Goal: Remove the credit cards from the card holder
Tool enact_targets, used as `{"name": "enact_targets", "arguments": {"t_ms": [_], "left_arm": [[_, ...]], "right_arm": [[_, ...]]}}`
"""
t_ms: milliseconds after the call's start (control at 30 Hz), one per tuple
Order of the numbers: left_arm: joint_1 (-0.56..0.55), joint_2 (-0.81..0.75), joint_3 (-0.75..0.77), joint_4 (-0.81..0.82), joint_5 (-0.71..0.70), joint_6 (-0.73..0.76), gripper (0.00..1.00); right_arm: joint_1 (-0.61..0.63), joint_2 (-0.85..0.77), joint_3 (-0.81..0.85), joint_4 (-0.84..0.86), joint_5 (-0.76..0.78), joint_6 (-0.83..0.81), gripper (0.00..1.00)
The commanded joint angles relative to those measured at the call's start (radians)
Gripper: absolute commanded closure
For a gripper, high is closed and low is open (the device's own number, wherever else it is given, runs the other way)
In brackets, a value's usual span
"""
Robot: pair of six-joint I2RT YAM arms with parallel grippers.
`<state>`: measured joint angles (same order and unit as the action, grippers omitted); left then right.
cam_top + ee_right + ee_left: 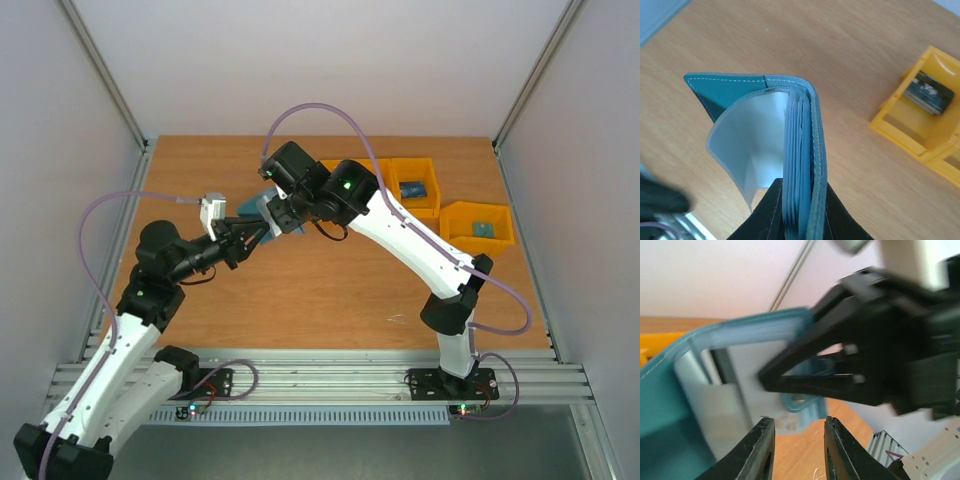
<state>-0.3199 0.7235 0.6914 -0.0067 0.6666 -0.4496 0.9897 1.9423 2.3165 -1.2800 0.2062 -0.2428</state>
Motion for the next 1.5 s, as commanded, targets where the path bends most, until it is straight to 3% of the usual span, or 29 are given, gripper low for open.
{"name": "enact_targets", "arguments": {"t_ms": [0, 167, 333, 500, 767, 933, 1133, 1267, 1367, 1467], "left_arm": [[-0.008, 0.016, -0.041, 0.059, -0.078, -0.098, 0.7], [0.004, 0.013, -0.063, 0.016, -0.211, -0.133, 0.66], [0.065, -0.001, -0.09, -0.082, -0.318, -0.205, 0.72], [0.079, -0.007, -0.084, -0.182, -0.392, -0.169, 0.78], [0.106, -0.02, -0.06, -0.209, -0.464, -0.078, 0.76], [0.117, -0.034, -0.043, -0.187, -0.436, -0.003, 0.74], [0.126, -0.047, 0.019, -0.192, -0.52, 0.211, 0.73], [0.124, -0.051, 0.043, -0.139, -0.288, 0.256, 0.75], [0.099, -0.03, 0.009, 0.008, -0.07, 0.012, 0.76], [0.047, 0.0, -0.007, 0.088, -0.034, -0.171, 0.76]], "right_arm": [[0.012, -0.002, 0.043, 0.035, -0.118, 0.045, 0.99], [0.012, 0.011, 0.079, 0.049, -0.272, 0.059, 0.99], [0.009, -0.011, 0.098, 0.028, -0.257, 0.036, 0.99], [-0.008, -0.037, 0.096, 0.028, -0.356, 0.001, 0.99], [-0.05, -0.081, 0.032, 0.043, -0.401, 0.006, 0.99], [-0.054, -0.094, -0.024, 0.041, -0.31, 0.022, 0.99], [-0.052, -0.009, 0.01, -0.097, 0.04, 0.029, 0.99], [-0.045, 0.038, 0.041, -0.088, 0.054, 0.031, 0.99], [-0.045, 0.069, 0.071, -0.048, -0.044, 0.061, 0.99], [-0.043, 0.107, 0.118, -0.024, -0.131, 0.091, 0.99]]}}
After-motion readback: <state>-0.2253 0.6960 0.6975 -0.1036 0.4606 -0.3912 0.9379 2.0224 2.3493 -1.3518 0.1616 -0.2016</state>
